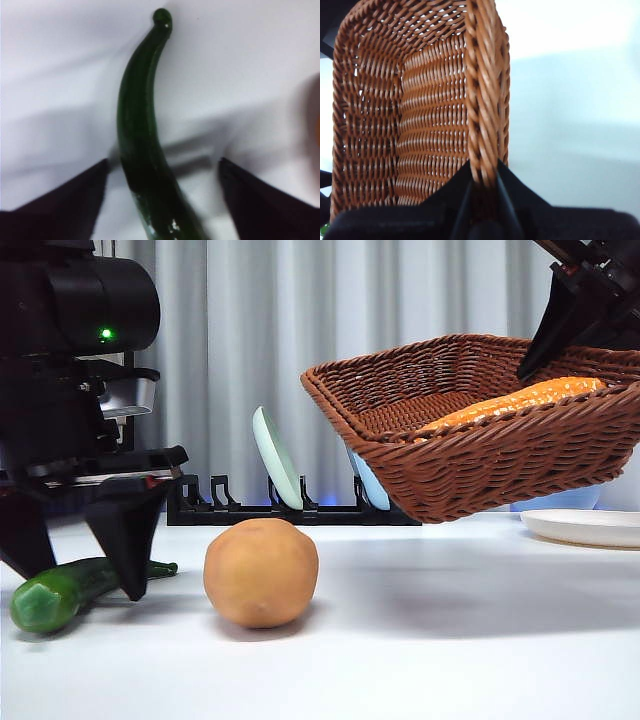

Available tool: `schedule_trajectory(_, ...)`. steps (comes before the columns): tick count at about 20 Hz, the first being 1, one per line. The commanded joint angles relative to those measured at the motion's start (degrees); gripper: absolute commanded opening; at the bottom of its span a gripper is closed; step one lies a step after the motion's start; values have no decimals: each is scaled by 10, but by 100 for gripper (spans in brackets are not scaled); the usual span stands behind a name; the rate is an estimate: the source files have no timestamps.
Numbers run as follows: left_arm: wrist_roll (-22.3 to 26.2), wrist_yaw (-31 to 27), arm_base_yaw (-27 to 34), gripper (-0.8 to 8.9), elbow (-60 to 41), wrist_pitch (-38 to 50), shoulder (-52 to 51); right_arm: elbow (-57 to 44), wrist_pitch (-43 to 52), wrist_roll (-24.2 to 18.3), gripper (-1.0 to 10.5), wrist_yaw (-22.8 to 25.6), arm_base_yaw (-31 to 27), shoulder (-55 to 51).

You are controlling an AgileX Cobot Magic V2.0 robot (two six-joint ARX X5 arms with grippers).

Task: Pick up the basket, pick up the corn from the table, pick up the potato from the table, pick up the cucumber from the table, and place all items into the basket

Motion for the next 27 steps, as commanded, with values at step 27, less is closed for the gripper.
schedule_trajectory(27, -25, 58, -162, 1, 130, 314, -13, 2, 3, 10, -12, -6, 34, 0)
